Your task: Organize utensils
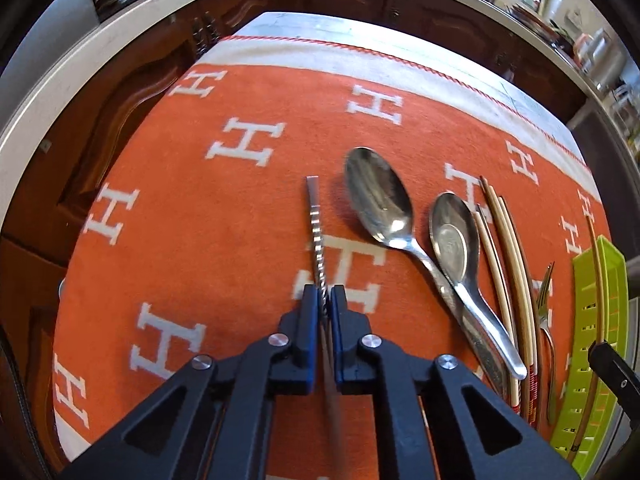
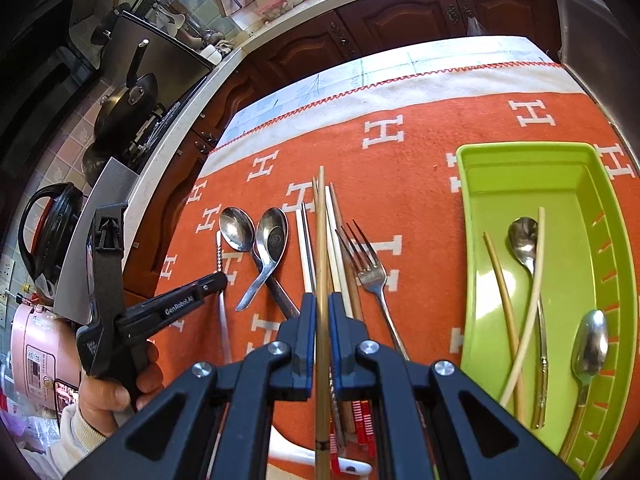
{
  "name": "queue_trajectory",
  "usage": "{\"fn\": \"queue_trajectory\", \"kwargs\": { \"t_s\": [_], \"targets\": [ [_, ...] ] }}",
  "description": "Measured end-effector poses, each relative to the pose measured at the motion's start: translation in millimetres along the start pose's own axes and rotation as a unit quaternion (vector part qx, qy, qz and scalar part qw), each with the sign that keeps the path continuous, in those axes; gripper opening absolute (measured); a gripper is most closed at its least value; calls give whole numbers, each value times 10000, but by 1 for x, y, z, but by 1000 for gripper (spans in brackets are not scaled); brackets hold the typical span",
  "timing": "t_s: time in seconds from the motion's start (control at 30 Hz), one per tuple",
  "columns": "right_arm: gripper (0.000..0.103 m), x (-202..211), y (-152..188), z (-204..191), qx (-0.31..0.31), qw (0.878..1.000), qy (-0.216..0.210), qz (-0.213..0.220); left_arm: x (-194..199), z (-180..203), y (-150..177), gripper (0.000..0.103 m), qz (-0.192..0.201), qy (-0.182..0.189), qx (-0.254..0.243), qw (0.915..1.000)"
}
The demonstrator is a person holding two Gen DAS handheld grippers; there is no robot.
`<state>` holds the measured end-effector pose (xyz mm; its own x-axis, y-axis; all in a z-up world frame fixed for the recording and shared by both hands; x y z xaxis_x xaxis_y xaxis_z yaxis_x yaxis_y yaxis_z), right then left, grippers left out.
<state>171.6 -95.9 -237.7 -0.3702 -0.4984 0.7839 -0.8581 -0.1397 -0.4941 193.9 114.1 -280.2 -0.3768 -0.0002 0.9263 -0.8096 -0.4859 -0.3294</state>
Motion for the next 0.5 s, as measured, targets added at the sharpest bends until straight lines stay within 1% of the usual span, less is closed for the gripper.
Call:
{"fn": "queue_trajectory", "kwargs": {
  "t_s": [0.1,0.2,0.37,0.5],
  "targets": [
    [6,5,-1,-3,46,10000,-23,61,4,-8,0,3,-72,91,83,9999],
    [6,10,-2,-6,59,9999,-83,114,20,-7,5,3,-104,279,50,9995],
    [6,20,-1,-9,32,9997,-176,189,57,13,16,3,-68,676,-219,9974],
    [6,30,0,-6,-81,9995,-204,248,90,40,28,3,-51,1108,-472,9927]
  ]
}}
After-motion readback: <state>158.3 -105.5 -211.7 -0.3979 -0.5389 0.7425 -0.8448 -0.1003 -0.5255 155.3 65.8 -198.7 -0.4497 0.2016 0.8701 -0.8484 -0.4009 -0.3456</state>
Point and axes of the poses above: each gripper's, at about its wrist camera, not at the fingertips, and x roughly against the way its jaws point, z to its right, y to its underside, the point moved 10 cm from there along -x, roughly the way its jaws point, and after that the axes turned 13 degrees about x, right-handed, at the moved point
